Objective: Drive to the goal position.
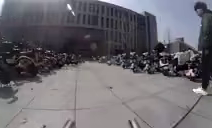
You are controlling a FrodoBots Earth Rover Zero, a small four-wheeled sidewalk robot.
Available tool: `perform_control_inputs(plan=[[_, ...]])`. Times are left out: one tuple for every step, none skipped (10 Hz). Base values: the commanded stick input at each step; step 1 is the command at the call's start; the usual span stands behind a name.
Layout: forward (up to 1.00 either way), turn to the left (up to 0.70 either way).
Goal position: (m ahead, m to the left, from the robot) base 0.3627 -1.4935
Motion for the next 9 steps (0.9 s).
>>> perform_control_inputs(plan=[[0.00, 0.45], [0.48, 0.36], [0.95, 0.28], [1.00, 0.00], [1.00, 0.00], [1.00, 0.00], [1.00, 0.00], [1.00, 0.00], [1.00, 0.20]])
